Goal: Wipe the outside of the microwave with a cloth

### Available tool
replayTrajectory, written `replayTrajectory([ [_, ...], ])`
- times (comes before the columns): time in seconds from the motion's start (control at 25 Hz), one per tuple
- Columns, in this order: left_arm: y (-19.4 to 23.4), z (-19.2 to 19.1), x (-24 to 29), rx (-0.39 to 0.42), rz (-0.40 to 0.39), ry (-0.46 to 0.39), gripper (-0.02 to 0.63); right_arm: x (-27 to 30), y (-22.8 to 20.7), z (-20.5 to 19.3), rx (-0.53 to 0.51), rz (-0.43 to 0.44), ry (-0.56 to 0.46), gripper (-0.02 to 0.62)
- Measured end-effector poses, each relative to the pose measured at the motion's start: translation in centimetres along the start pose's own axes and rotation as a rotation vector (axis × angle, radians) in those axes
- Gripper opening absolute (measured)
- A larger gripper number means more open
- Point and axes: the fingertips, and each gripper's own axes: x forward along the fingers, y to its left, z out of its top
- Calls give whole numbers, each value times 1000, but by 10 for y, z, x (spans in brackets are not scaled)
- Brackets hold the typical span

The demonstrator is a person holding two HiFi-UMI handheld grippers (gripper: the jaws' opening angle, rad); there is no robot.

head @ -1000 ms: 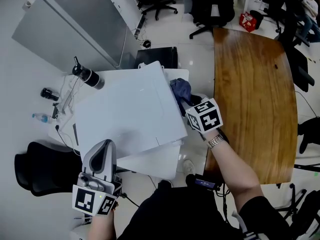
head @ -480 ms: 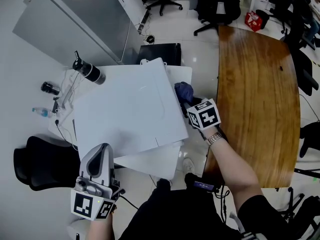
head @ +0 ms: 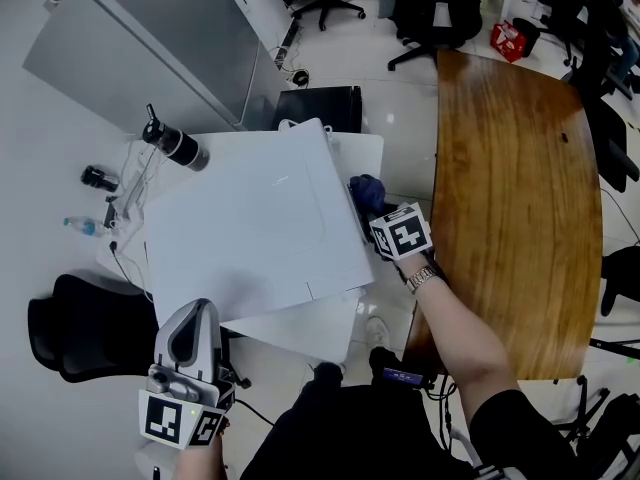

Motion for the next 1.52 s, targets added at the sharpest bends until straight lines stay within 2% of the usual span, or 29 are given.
replayTrajectory([
  [0.36, 2, -1, -4, -5, 10, 0, 5, 5, -7, -17, 10, -31, 77, 75],
  [0.56, 8, -2, -12, -22, 15, -13, 5, -8, -11, -13, 3, -68, 65, 75],
  [0.8, 12, -2, -30, -43, 11, -55, 5, -43, -6, 1, -13, -116, -6, 74],
  [1.08, 17, -2, -69, -76, -18, -117, 5, -118, 18, 15, -31, -194, -110, 74],
  [1.32, 17, -7, -106, -104, -66, -183, 5, -199, 60, 34, -80, -268, -242, 74],
  [1.52, 16, -12, -141, -115, -87, -211, 5, -258, 114, 45, -137, -290, -341, 74],
])
